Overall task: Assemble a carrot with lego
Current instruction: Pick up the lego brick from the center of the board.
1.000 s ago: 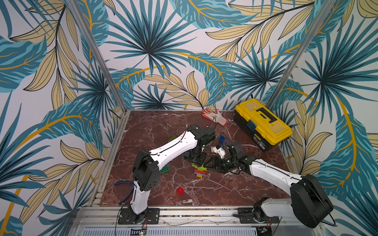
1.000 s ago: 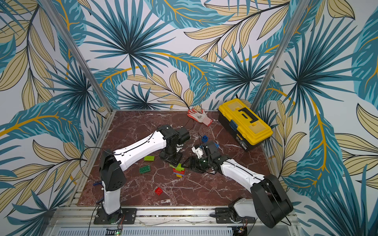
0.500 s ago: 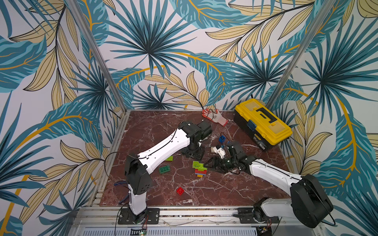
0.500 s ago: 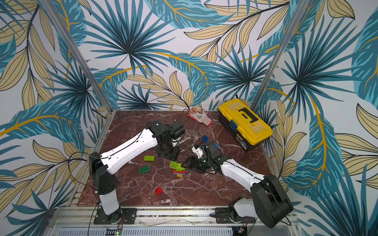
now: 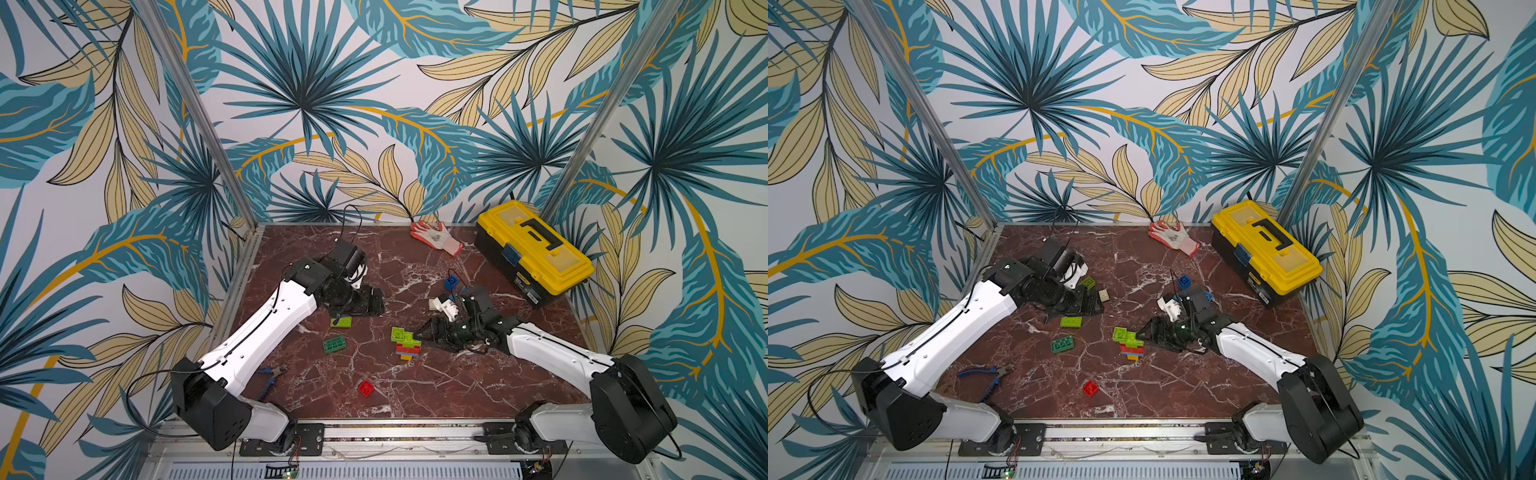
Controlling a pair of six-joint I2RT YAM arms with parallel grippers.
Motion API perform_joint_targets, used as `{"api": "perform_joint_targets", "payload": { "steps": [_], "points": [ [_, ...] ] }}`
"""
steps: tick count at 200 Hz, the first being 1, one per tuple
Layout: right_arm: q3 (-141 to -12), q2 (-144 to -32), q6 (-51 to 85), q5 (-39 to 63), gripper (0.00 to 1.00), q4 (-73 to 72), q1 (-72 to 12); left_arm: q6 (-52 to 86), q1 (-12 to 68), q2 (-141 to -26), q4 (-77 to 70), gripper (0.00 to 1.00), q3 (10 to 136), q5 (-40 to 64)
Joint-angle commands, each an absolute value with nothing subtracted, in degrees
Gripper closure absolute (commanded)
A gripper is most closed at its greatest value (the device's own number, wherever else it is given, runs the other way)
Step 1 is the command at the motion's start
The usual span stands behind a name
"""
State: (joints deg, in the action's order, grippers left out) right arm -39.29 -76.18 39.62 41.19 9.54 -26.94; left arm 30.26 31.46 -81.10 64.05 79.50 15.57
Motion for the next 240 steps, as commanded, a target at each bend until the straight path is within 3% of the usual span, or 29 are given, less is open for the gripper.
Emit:
{"api": "perform_joint_targets", "payload": {
  "steps": [1, 55, 80, 113, 131, 189, 240],
  "points": [
    [-40.76, -74.91, 40.04, 41.4, 0.21, 10.71, -26.89, 30.75, 30.5, -80.2, 58.22, 0.04, 75.3, 19.89],
    [-42.19, -73.39, 39.47, 41.08, 0.15, 11.95, -26.89, 31.98, 28.98, -78.92, 56.51, 0.01, 70.66, 18.54],
    [-45.18, -68.53, 34.32, 36.52, 0.01, 23.15, -26.89, 33.31, 25.24, -75.88, 56.43, 0.01, 68.02, 16.46],
    [-54.27, -61.65, 25.63, 28.0, 0.01, 40.49, -27.49, 35.17, 16.08, -69.97, 53.8, 0.01, 60.94, 17.88],
    [-61.57, -62.28, 23.2, 21.78, 0.01, 47.25, -33.16, 35.12, 11.32, -68.25, 52.74, 0.01, 57.38, 19.91],
    [-86.5, -85.2, 19.97, -0.28, 0.04, 59.25, -62.01, 34.2, -5.61, -58.97, 51.53, 0.01, 49.45, 24.78],
    [-100.62, -106.6, 20.94, -6.64, 0.18, 67.68, -71.54, 32.02, -14.3, -56.63, 51.5, 0.01, 48.05, 28.48]
  ]
}}
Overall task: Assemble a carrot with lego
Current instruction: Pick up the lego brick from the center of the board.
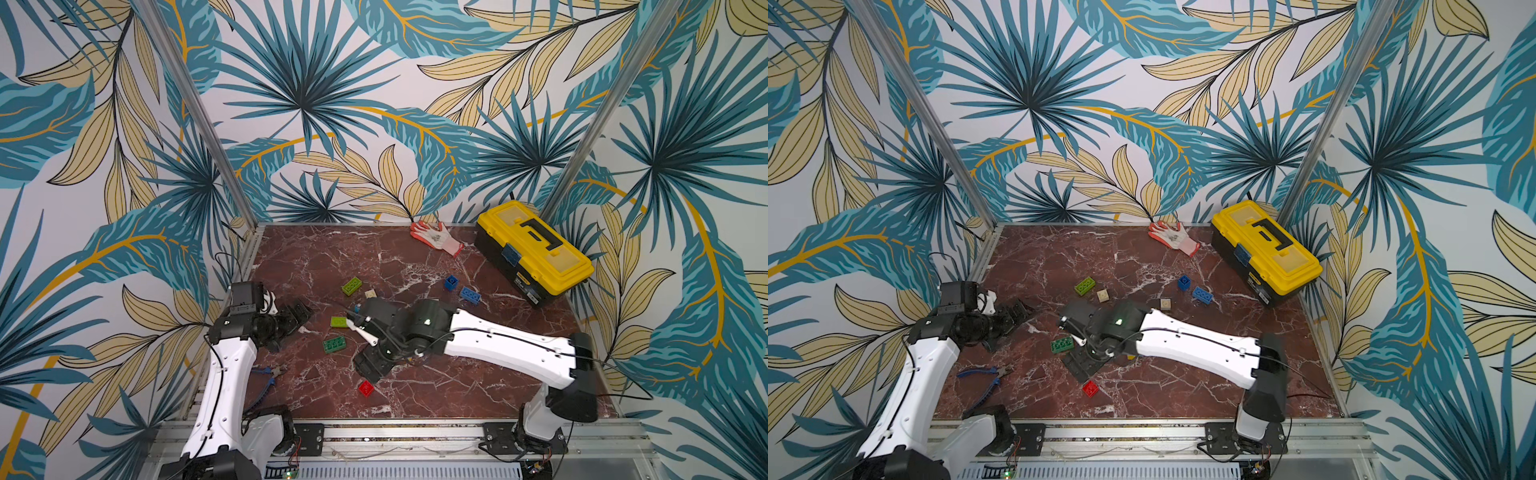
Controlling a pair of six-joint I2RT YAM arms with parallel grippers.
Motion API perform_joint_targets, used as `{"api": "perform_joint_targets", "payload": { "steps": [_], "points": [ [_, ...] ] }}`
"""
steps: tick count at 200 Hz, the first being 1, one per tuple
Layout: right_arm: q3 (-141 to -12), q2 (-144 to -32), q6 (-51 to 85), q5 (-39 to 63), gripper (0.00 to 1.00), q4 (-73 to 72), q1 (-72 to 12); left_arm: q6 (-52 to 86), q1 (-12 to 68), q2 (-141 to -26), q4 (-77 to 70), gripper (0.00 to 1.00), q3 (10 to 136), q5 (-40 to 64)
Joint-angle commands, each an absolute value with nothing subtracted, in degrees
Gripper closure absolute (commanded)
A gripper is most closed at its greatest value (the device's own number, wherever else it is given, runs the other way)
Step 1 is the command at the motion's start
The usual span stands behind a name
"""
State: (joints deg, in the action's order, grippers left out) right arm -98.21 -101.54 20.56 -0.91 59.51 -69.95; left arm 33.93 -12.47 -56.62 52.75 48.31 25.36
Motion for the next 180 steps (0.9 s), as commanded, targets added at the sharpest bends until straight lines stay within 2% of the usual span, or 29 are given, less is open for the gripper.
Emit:
{"api": "perform_joint_targets", "payload": {
  "steps": [1, 12, 31, 97, 180],
  "points": [
    [-100.63, -106.83, 20.97, -6.66, 0.19, 67.68, -71.54, 32.0, -14.36, -56.66, 51.5, 0.01, 48.06, 28.57],
    [-101.22, -109.1, 22.03, -7.11, 0.25, 67.9, -72.06, 31.66, -15.07, -57.13, 51.3, 0.01, 48.12, 29.13],
    [-101.96, -112.5, 23.34, -6.72, 0.29, 67.32, -72.74, 31.13, -16.23, -57.81, 50.76, 0.01, 47.99, 30.76],
    [-101.69, -120.4, 26.22, -4.09, 0.34, 61.09, -73.04, 30.45, -19.71, -58.29, 50.45, 0.01, 47.9, 32.46],
    [-99.2, -124.19, 27.4, -2.1, 0.41, 56.65, -73.21, 30.49, -22.81, -58.37, 50.42, 0.01, 47.81, 33.28]
  ]
}}
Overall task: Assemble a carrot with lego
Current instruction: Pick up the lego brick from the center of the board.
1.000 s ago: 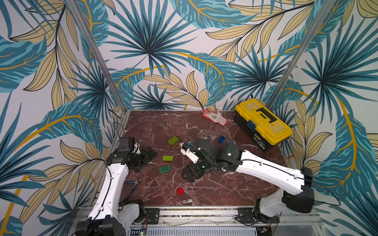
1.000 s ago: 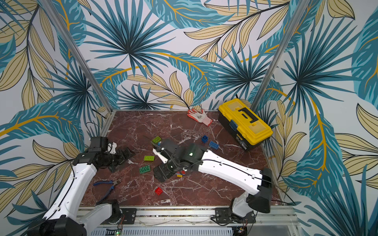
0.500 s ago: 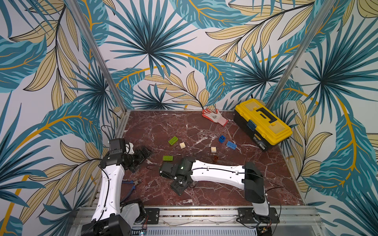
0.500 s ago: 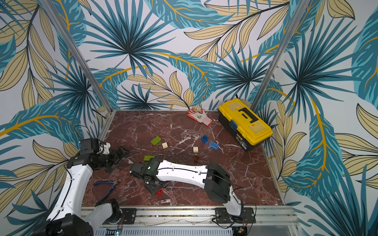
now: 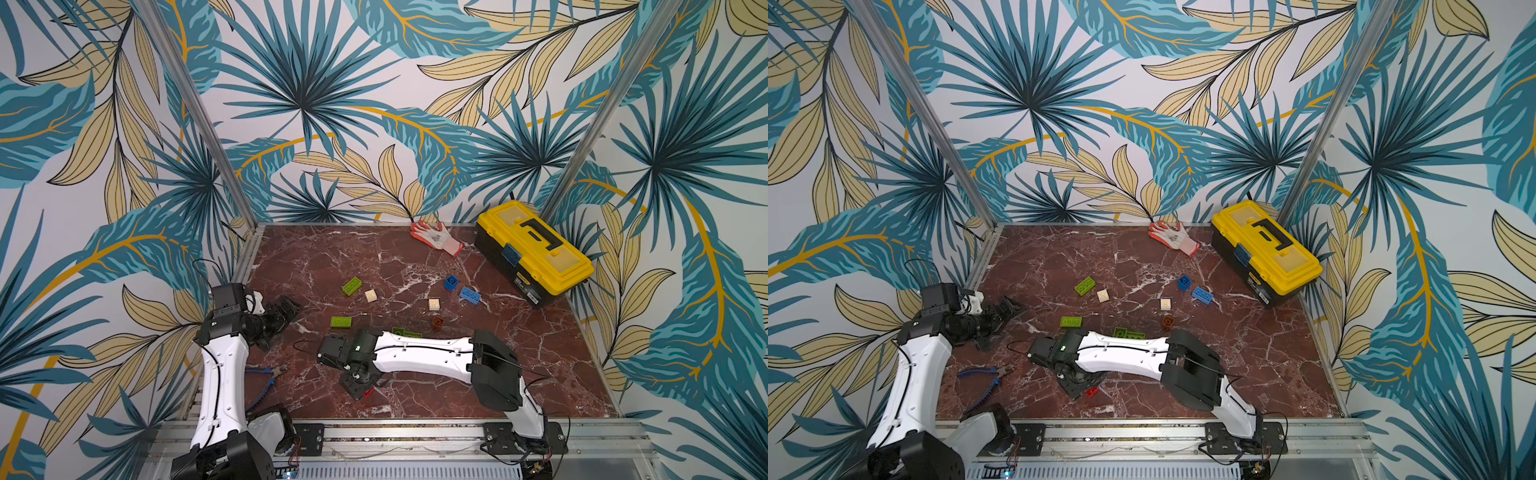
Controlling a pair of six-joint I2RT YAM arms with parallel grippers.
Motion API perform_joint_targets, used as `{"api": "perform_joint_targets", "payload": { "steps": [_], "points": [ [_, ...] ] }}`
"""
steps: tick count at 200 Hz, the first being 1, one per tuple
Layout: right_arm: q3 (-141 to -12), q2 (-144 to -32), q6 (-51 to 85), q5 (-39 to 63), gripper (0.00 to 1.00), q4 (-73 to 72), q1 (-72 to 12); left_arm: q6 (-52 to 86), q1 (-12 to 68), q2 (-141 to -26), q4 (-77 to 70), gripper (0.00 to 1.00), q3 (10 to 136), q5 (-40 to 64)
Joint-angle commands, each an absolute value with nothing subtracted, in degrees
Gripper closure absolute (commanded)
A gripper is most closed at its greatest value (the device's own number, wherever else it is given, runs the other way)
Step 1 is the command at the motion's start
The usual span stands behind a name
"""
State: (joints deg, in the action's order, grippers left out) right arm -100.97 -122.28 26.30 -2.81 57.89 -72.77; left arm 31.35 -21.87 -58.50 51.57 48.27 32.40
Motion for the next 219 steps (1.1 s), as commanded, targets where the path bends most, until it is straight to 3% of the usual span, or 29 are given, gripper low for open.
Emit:
{"api": "perform_joint_targets", "payload": {
  "steps": [1, 61, 170, 219],
  "points": [
    [-99.22, -124.23, 27.41, -2.11, 0.41, 56.63, -73.21, 30.5, -22.83, -58.41, 50.44, 0.01, 47.81, 33.29],
    [-97.04, -125.51, 27.6, -2.64, 0.42, 55.31, -73.21, 30.45, -23.1, -58.42, 50.48, 0.01, 47.81, 33.64],
    [-98.13, -124.66, 26.75, -4.46, 0.66, 57.15, -73.13, 30.5, -23.6, -58.28, 50.44, 0.01, 47.81, 33.61],
    [-105.54, -122.32, 25.59, -5.6, 0.69, 63.28, -73.05, 32.03, -27.59, -56.68, 50.45, 0.01, 48.94, 36.89]
  ]
}}
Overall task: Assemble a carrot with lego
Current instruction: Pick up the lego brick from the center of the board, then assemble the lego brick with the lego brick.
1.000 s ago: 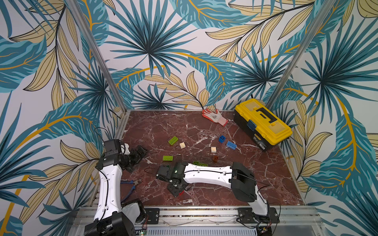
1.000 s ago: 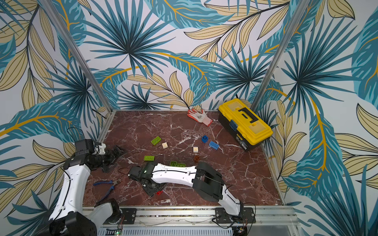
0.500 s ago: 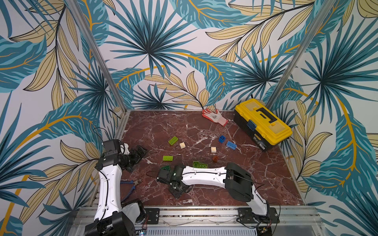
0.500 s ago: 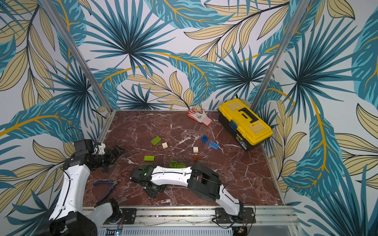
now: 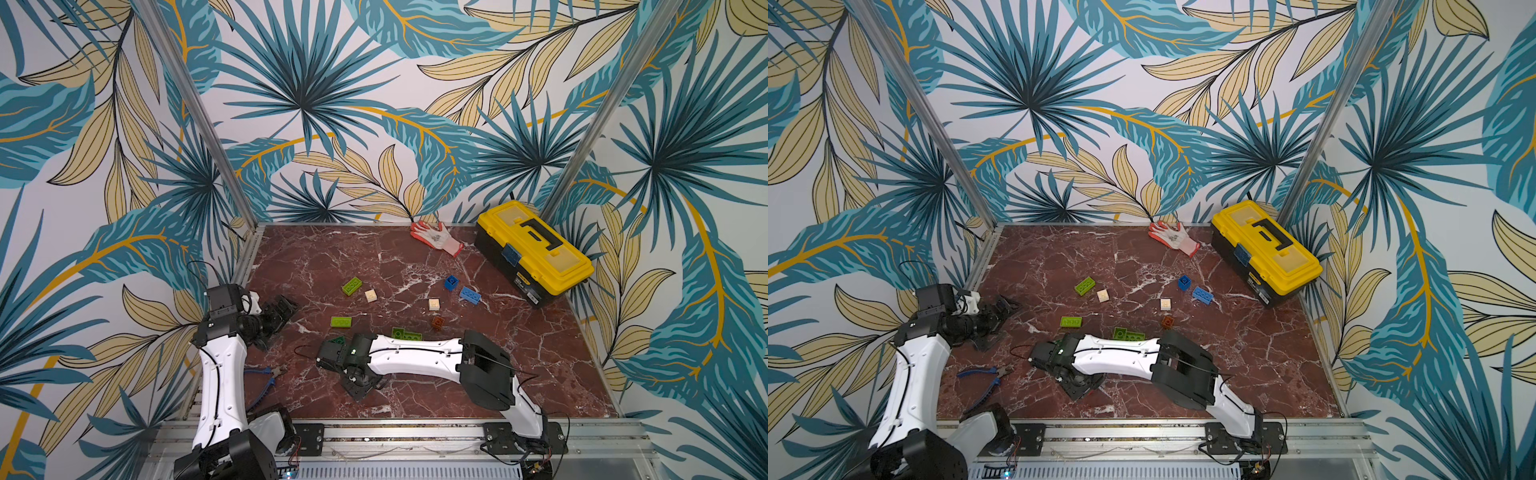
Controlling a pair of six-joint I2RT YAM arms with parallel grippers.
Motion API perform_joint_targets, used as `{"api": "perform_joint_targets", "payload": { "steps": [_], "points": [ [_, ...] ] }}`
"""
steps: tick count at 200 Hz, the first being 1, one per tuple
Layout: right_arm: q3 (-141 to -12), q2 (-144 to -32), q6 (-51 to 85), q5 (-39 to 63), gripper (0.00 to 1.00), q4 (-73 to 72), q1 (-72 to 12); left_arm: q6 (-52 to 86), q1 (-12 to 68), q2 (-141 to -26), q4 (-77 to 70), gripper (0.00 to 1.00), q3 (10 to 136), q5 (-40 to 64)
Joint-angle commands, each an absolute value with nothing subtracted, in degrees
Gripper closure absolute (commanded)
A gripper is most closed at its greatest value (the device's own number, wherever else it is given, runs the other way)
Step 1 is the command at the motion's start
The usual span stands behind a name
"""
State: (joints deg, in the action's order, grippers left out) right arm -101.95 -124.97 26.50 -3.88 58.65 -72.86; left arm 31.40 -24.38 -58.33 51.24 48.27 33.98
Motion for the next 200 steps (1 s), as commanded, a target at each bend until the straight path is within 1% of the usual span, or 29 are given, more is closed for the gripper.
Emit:
{"api": "perform_joint_targets", "payload": {
  "steps": [1, 29, 50, 76, 88, 96, 106, 123, 135, 154, 170, 200],
  "points": [
    [-105.72, -122.2, 25.58, -5.61, 0.69, 63.46, -73.0, 32.15, -27.9, -56.55, 50.49, 0.01, 48.99, 37.08],
    [-112.85, -120.7, 24.75, -6.95, 0.7, 69.52, -72.52, 36.73, -33.05, -53.82, 48.96, 0.01, 49.8, 42.98],
    [-119.36, -118.83, 23.88, -8.33, 0.71, 74.58, -71.92, 39.79, -34.91, -52.22, 46.49, 0.01, 47.99, 46.67],
    [-125.74, -114.77, 23.68, -9.59, 0.71, 81.2, -69.11, 44.03, -35.0, -49.77, 41.17, 0.01, 44.57, 52.29],
    [-125.64, -111.58, 24.0, -10.2, 0.71, 83.24, -66.98, 44.32, -33.01, -49.13, 39.11, 0.01, 44.12, 53.85],
    [-125.28, -109.4, 24.35, -10.91, 0.71, 84.7, -65.44, 44.65, -30.5, -48.84, 37.52, 0.01, 43.96, 53.79],
    [-124.45, -106.5, 24.65, -11.29, 0.71, 86.28, -63.56, 45.64, -25.49, -49.03, 34.47, 0.01, 44.06, 53.82],
    [-120.29, -101.19, 25.56, -10.17, 0.71, 87.14, -59.3, 45.39, -12.92, -52.0, 31.71, 0.01, 46.09, 51.24],
    [-114.84, -97.26, 26.01, -8.6, 0.7, 86.18, -56.02, 44.31, -3.56, -55.91, 30.46, 0.01, 47.46, 49.17],
    [-106.75, -92.64, 27.01, -4.87, 0.7, 84.71, -50.48, 41.64, 8.01, -62.77, 29.71, 0.01, 48.21, 46.75],
    [-102.28, -91.16, 27.72, -2.99, 0.7, 83.43, -47.54, 39.62, 13.72, -66.75, 28.85, 0.01, 47.53, 45.45],
    [-96.63, -92.17, 30.21, 2.67, 0.7, 79.61, -42.96, 39.14, 18.5, -71.45, 24.35, 0.0, 44.83, 47.03]
  ]
}}
